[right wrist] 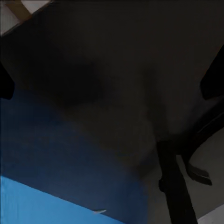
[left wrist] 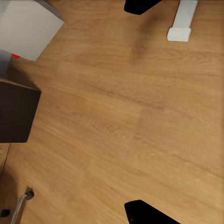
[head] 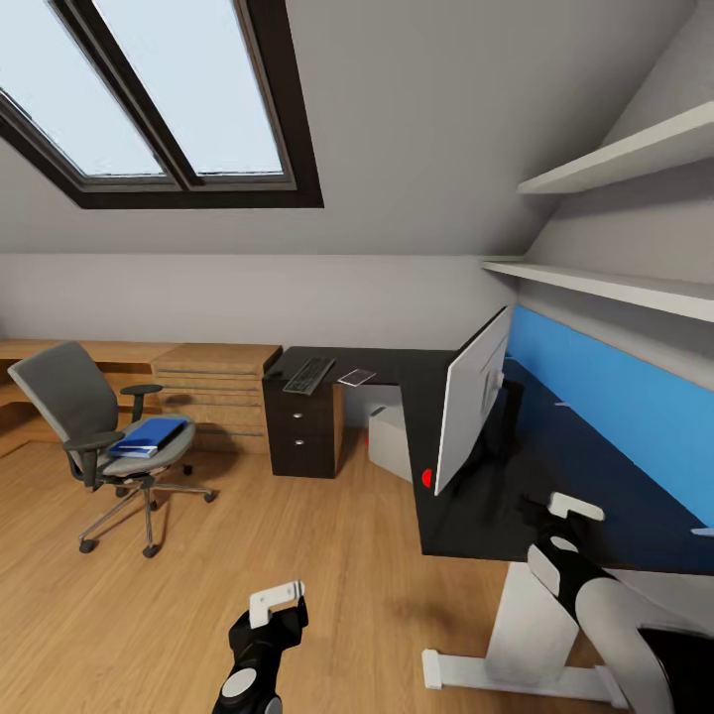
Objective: In the bedroom, organize the workspace by keeping the computer under the desk, ensuring the monitor is on the desk, placing the keyboard on the desk next to the monitor, placing the mouse on the desk next to the keyboard, moving the folder from the swivel chair onto the desk next to the mouse, stacking the notebook on top of the folder with the pen on top of the notebook, and positioning the swivel chair next to the desk.
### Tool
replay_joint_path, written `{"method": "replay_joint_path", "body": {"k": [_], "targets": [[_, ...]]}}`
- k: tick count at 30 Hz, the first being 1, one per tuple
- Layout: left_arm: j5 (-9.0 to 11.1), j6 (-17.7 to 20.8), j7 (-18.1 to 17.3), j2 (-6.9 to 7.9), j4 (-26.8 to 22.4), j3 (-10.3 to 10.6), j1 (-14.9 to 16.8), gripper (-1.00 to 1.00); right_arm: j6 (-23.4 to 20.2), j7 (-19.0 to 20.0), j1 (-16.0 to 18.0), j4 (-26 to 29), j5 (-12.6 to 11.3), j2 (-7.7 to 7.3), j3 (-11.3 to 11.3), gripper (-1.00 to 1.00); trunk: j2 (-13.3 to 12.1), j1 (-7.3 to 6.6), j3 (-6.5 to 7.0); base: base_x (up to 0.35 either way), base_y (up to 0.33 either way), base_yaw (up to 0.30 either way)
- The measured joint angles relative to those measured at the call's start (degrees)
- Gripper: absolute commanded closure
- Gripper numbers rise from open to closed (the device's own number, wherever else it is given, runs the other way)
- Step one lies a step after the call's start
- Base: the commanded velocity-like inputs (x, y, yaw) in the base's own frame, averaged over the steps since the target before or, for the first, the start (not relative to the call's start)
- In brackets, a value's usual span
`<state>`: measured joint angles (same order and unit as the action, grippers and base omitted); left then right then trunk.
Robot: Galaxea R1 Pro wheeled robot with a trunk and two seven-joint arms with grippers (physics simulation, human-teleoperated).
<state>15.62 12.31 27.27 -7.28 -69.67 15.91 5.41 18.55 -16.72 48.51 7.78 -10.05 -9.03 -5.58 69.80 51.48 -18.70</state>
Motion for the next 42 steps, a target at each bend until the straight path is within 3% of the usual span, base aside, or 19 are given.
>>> {"method": "replay_joint_path", "body": {"k": [3, 6, 11, 18, 24, 32, 34, 42], "targets": [[0.01, -0.80, 0.06, 0.04, -1.47, 0.02, 0.00, -1.00, -0.03, 0.63, 0.16, -0.41, -0.37, -0.06, 0.71, -1.00, 0.00, 0.00, 0.00, 0.000, 0.000, 0.000], [0.02, -1.17, 0.09, 0.05, -1.92, 0.05, 0.00, -1.00, 0.34, 6.42, 0.20, -0.71, 1.10, -0.12, 2.55, -1.00, 0.00, 0.00, 0.00, 0.000, 0.000, 0.000], [0.03, -1.32, 0.11, 0.05, -2.10, 0.14, 0.00, -1.00, 3.64, 12.16, 0.21, -1.67, 3.75, -0.53, 4.37, -1.00, 0.00, 0.00, 0.00, 0.000, 0.000, 0.000], [0.03, -1.35, 0.11, -0.03, -2.13, 0.32, 0.00, -1.00, 11.28, 13.71, 0.22, -3.14, 4.56, -1.08, 4.95, -1.00, 0.00, 0.00, 0.00, 0.000, 0.000, 0.000], [0.06, -1.33, -0.02, -0.03, -2.14, 0.37, -0.01, -1.00, 11.65, 13.81, 0.22, -3.24, 4.57, -0.95, 5.00, -1.00, 0.00, 0.00, 0.00, 0.021, -0.011, 0.000], [0.15, -1.27, -0.22, 0.05, -2.10, 0.27, 0.00, -1.00, 10.02, 13.73, 0.22, -3.33, 4.48, -0.92, 4.94, -1.00, 0.01, -0.03, 0.00, 0.257, -0.123, 0.000], [0.12, -1.28, -0.18, 0.03, -2.07, 0.37, 0.00, -1.00, 6.43, 13.74, 0.23, -3.33, 4.30, -1.11, 4.83, -1.00, 0.01, -0.03, 0.00, 0.271, -0.216, 0.000], [0.12, -1.33, -0.16, 0.05, -2.14, 0.36, 0.00, -1.00, 0.45, 13.76, 0.22, -3.11, 4.30, -1.26, 4.79, -1.00, 0.01, -0.01, 0.00, 0.177, -0.156, 0.000]]}}
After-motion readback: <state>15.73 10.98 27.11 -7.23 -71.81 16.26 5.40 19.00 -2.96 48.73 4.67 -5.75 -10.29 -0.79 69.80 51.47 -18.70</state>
